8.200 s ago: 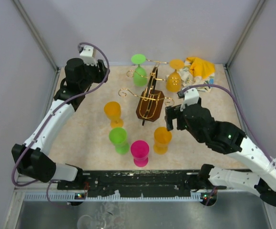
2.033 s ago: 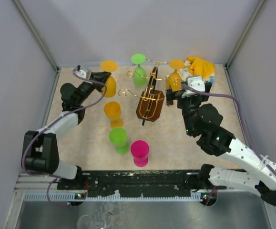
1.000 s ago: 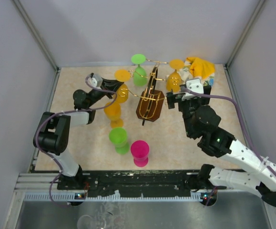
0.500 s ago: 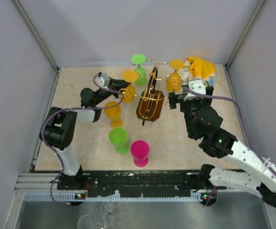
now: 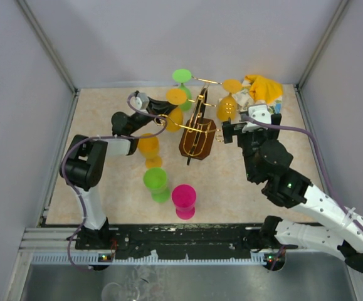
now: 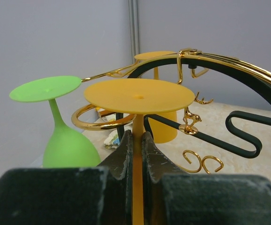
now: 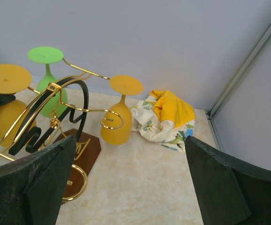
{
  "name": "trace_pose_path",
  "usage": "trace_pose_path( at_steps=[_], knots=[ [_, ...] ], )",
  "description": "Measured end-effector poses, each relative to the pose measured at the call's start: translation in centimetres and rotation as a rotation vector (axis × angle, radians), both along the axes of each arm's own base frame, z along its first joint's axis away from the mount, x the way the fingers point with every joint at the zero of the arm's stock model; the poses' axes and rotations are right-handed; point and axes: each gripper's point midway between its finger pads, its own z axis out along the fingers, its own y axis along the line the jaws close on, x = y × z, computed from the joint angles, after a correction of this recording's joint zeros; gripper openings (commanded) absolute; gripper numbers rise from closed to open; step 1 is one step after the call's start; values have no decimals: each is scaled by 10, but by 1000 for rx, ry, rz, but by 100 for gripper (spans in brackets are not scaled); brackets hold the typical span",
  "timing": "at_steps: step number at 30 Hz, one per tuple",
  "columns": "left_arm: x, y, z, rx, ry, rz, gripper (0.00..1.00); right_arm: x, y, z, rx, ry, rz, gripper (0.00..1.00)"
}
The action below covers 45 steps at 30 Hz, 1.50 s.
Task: Place the wine glass upside down on the wine glass rack
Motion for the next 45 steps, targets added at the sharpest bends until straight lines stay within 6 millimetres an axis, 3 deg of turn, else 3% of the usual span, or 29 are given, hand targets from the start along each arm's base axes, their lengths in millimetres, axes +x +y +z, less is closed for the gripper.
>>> trace_pose_path(
  at_steps=[16,25,32,45],
  knots=[
    [17,0,-3,-37,26,43,0,3,5,-8,-26,20,-3,99],
    [26,11,0,-72,30,111,0,4,5,-8,-26,22,-3,99],
    [24,24,-17,-76,58,151,0,4,5,-10,-28,27,-3,99],
    [10,27,-6,-75,37,139,0,3,4,-12,-32,35,-10,99]
  ],
)
